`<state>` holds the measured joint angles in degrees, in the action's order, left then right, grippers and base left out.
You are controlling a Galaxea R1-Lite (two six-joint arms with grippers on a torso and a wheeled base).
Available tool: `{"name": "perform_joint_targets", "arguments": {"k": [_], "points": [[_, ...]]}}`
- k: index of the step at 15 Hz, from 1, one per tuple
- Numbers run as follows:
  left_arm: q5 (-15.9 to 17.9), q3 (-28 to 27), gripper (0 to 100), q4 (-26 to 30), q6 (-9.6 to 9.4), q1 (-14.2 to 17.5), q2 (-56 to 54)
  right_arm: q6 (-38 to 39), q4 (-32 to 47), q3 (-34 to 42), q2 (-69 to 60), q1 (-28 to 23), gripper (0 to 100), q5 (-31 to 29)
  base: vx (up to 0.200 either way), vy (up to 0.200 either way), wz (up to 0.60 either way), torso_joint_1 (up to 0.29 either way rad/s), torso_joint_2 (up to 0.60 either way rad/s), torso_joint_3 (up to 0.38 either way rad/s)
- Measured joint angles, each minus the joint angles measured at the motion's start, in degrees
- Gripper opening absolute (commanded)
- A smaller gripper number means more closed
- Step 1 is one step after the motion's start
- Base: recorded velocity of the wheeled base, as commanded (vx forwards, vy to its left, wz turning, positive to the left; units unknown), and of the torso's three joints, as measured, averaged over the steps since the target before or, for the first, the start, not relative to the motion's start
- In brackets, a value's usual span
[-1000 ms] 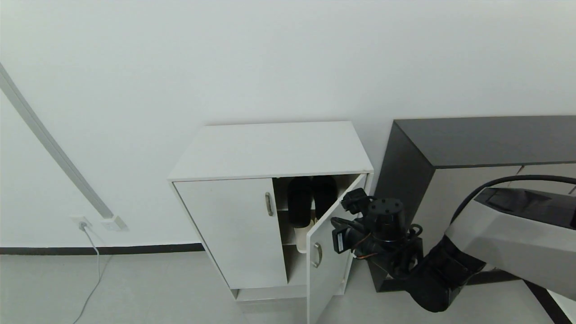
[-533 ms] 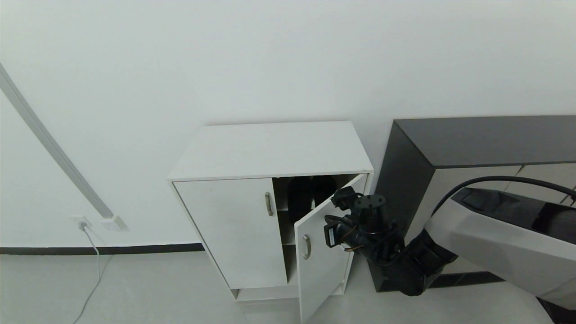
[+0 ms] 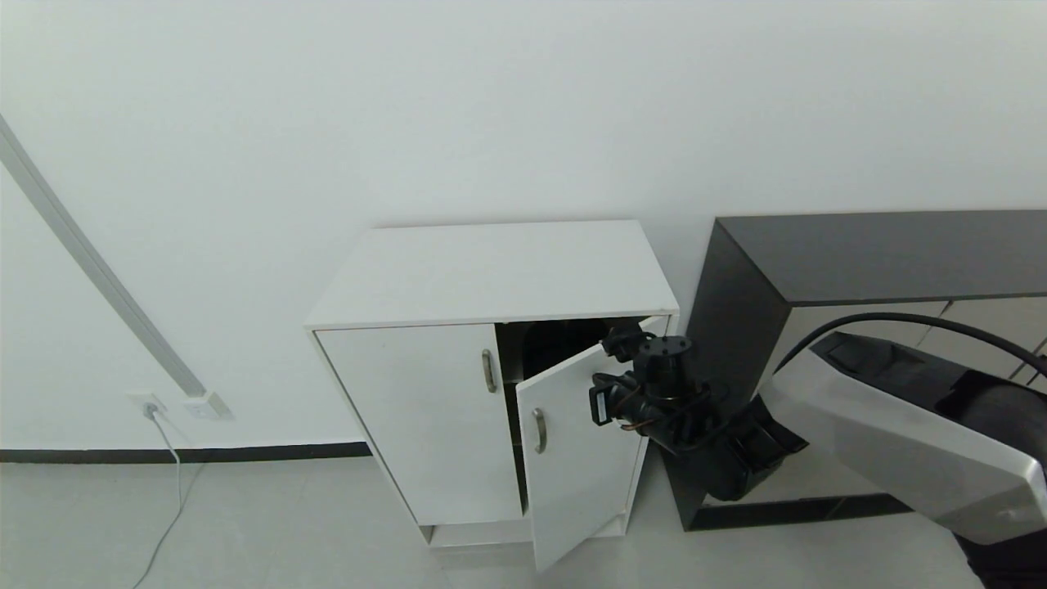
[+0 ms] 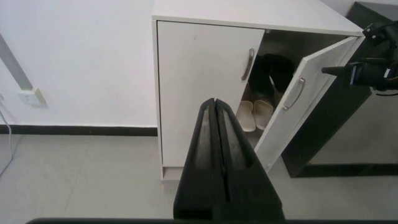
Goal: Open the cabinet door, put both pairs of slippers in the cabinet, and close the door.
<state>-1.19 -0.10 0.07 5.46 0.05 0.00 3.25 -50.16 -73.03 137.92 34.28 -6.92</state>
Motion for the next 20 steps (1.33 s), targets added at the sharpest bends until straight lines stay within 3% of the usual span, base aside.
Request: {"name": "perform_joint_targets", "arguments": {"k": [11, 20], "points": [[0.0, 0.0, 0, 0.02, 0.01, 0.02, 0.0, -0.17, 8.0, -12.58, 3.51, -0.96, 0, -0.38, 0.0, 0.0, 0.0, 0.0, 0.0, 0.0], [0.0, 0.0, 0, 0.02, 0.0, 0.02, 0.0, -0.26, 9.69, -16.76, 6.25, -1.62, 0, -0.46, 0.0, 0.0, 0.0, 0.0, 0.0, 0.0]]}}
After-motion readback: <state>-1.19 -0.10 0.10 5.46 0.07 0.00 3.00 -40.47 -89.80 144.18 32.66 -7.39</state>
